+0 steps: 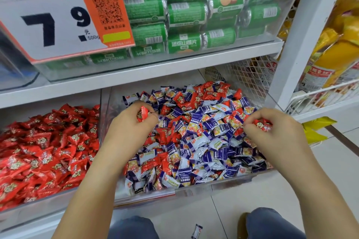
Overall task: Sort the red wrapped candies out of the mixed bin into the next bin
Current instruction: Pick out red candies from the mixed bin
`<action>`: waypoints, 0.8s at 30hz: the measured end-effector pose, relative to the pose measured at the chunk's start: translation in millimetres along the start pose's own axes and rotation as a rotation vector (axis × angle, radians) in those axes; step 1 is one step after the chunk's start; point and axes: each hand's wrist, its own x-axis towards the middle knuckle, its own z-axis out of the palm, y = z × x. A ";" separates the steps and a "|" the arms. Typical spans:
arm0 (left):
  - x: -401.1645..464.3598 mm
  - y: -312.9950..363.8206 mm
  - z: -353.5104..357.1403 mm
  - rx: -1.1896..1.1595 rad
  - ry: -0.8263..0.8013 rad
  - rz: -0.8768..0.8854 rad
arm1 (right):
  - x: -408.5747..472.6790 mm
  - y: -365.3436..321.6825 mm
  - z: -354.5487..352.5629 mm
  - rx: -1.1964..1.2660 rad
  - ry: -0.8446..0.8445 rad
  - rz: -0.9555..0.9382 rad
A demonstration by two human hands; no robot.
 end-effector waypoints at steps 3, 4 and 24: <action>0.5 -0.1 2.7 -0.012 0.004 0.009 | 1.9 -1.6 2.8 0.003 0.013 0.007; 0.7 0.8 3.0 -0.003 0.017 0.012 | 2.2 -1.9 3.5 -0.008 0.009 0.003; 12.2 7.2 47.2 0.889 -0.447 -0.001 | -0.4 7.9 4.7 -0.427 -0.142 0.050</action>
